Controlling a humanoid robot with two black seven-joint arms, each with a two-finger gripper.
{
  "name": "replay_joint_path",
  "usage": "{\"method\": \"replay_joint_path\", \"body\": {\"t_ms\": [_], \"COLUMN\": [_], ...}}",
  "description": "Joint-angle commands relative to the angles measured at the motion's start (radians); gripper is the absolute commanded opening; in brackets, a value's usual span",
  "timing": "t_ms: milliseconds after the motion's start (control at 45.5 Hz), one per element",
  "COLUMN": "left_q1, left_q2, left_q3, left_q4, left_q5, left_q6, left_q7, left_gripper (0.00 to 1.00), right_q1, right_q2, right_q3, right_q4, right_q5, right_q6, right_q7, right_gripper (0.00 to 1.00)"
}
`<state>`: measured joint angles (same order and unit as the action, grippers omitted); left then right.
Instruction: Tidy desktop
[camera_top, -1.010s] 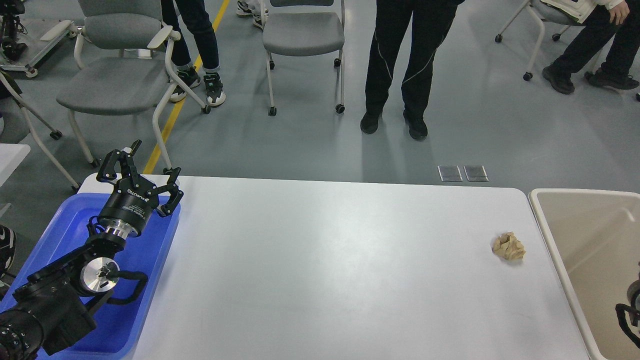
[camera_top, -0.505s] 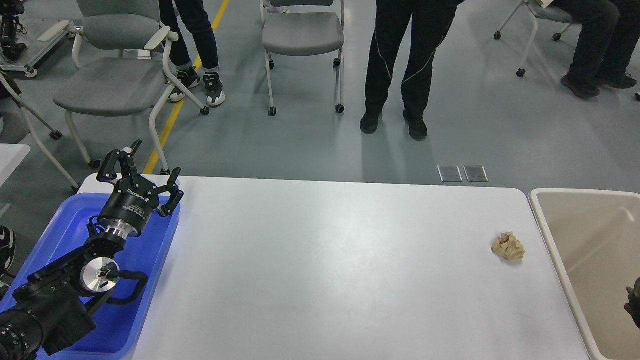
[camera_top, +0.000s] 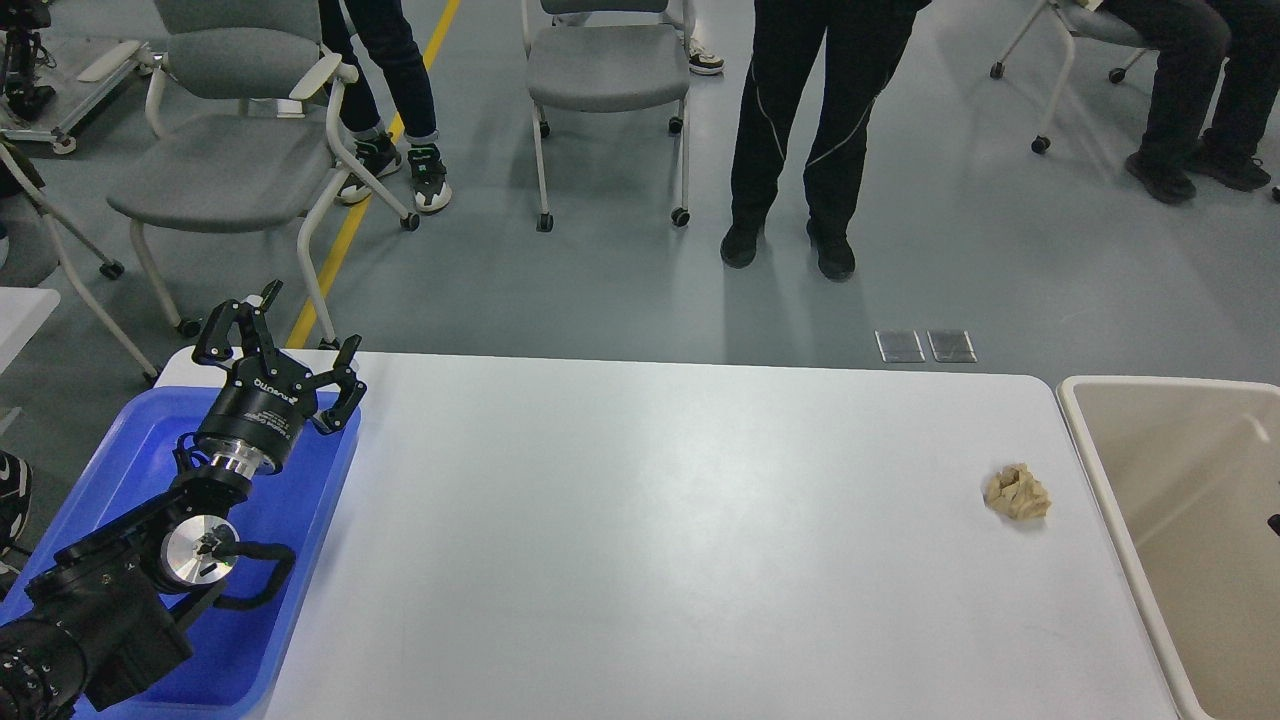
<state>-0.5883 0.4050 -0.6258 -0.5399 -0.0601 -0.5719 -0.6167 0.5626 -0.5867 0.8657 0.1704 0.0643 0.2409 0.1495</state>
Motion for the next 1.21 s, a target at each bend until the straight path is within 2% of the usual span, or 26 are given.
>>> {"method": "replay_joint_path", "body": {"t_ms": [0, 44, 154, 307, 395, 483, 615, 790, 1186], "left_q1": [-0.001, 0.001, -0.001, -0.001, -0.001, -0.001, -0.001, -0.001, -0.001], "left_q2": [0.0, 0.0, 0.0, 0.0, 0.0, 0.0, 0.0, 0.0, 0.0], "left_q3": [0.0, 0.0, 0.0, 0.0, 0.0, 0.0, 0.0, 0.0, 0.0], "left_q4": [0.0, 0.0, 0.0, 0.0, 0.0, 0.0, 0.0, 0.0, 0.0], "left_q5": [0.0, 0.0, 0.0, 0.0, -0.001, 0.0, 0.0, 0.0, 0.0], "left_q6": [0.0, 0.0, 0.001, 0.0, 0.0, 0.0, 0.0, 0.0, 0.0], "left_q7": [0.0, 0.0, 0.0, 0.0, 0.0, 0.0, 0.0, 0.0, 0.0], "left_gripper": [0.98, 0.98, 0.98, 0.98, 0.98, 0.98, 0.98, 0.98, 0.98], "right_q1": [-0.059, -0.076, -0.104, -0.156, -0.171, -0.181, -0.196, -0.256, -0.268], "right_q2": [-0.073, -0.082, -0.093, -0.096, -0.088, -0.068, -0.016, 0.108, 0.215], "right_q3": [0.15, 0.177, 0.216, 0.253, 0.265, 0.286, 0.358, 0.484, 0.493], "right_q4": [0.159, 0.187, 0.247, 0.382, 0.446, 0.497, 0.589, 0.725, 0.752], "right_q5": [0.002, -0.001, -0.004, -0.03, -0.076, -0.138, -0.297, -0.552, -0.584], "right_q6": [0.109, 0.13, 0.153, 0.15, 0.135, 0.092, -0.029, -0.093, -0.095], "right_q7": [0.047, 0.068, 0.081, 0.116, 0.12, 0.122, 0.122, 0.122, 0.12], "right_gripper": [1.0, 1.0, 1.0, 1.0, 1.0, 1.0, 1.0, 1.0, 1.0]}}
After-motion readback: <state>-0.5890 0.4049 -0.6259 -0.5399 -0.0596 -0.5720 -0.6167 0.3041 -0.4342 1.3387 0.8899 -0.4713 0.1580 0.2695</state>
